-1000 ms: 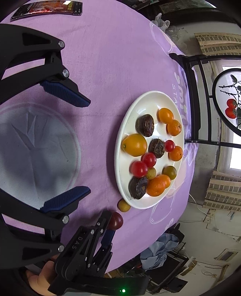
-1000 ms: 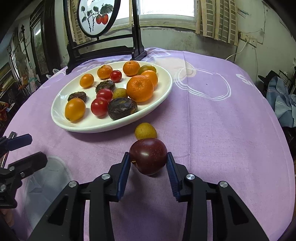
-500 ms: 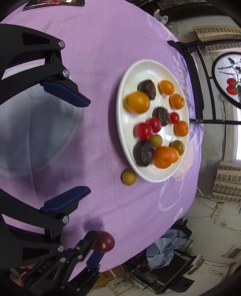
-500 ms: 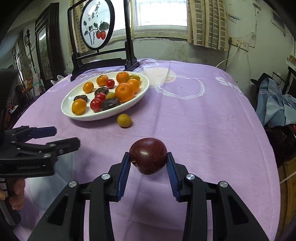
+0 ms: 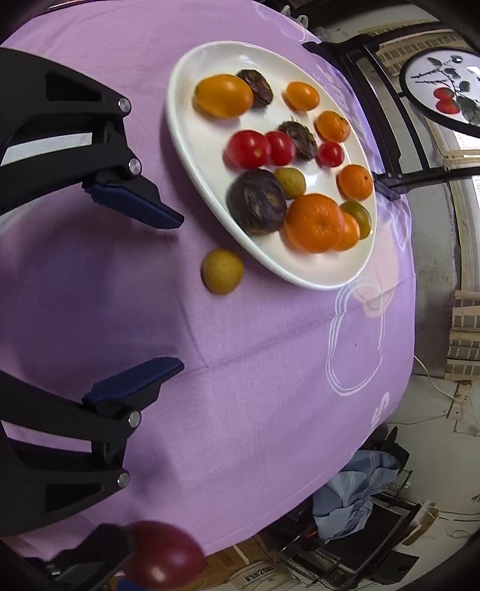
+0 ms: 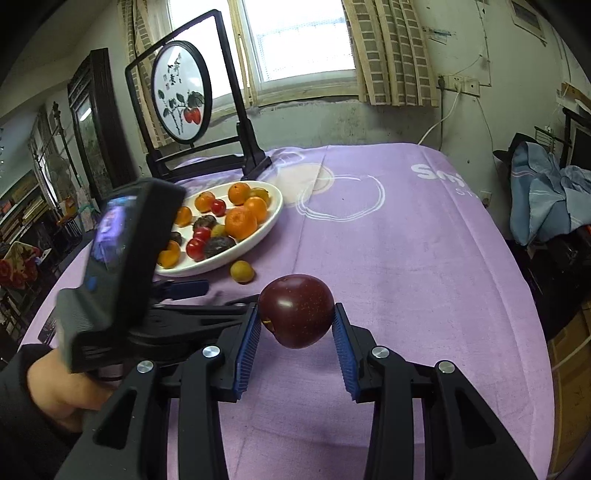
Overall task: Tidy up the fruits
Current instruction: 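Grasp the dark red plum with the right gripper while the left grasps a small olive-brown fruit, then lower the plum and olive-brown fruit onto the white plate and open both grippers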
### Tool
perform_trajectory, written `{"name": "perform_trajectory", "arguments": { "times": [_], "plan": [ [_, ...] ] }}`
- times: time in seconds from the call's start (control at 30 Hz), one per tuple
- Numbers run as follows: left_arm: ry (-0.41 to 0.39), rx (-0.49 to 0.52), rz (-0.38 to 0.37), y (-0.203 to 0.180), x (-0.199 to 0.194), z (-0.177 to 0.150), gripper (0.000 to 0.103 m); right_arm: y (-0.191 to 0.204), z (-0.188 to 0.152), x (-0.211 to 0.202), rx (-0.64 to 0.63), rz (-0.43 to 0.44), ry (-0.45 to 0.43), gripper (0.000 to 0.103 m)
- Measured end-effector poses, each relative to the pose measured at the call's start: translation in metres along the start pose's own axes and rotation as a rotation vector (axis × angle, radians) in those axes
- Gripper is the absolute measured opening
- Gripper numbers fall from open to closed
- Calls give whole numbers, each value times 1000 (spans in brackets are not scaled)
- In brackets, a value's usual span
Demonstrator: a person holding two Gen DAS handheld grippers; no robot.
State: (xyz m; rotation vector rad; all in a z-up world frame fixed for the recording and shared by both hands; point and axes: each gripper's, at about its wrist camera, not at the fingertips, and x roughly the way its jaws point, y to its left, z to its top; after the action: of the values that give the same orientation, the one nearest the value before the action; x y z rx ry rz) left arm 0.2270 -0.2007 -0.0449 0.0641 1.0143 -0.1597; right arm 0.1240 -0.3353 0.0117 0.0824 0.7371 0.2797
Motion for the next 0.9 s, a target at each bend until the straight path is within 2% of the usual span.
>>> {"name": "perform_trajectory", "arguments": {
  "times": [0.07, 0.13, 0.17, 0.37, 0.57, 0.8, 0.9],
  "plan": [
    [0, 2, 2, -1, 6, 5, 71, 1, 1, -2, -4, 6, -4, 40],
    [5, 1, 2, -1, 12, 9, 65, 1, 1, -4, -1, 12, -7, 40],
    [14, 1, 4, -1, 17, 11, 59, 0, 2, -4, 2, 16, -8, 40],
    [8, -5, -10, 5, 27, 21, 56, 3, 1, -4, 6, 27, -4, 40],
    [-2, 18, -14, 4, 25, 22, 28, 6, -1, -4, -3, 32, -3, 40],
    [7, 19, -33, 11, 18, 16, 28, 8, -2, -1, -14, 26, 7, 40],
    [-7, 39, -35, 13, 4, 7, 28, 10, -2, 0, -34, 5, 1, 40]
  ]
}}
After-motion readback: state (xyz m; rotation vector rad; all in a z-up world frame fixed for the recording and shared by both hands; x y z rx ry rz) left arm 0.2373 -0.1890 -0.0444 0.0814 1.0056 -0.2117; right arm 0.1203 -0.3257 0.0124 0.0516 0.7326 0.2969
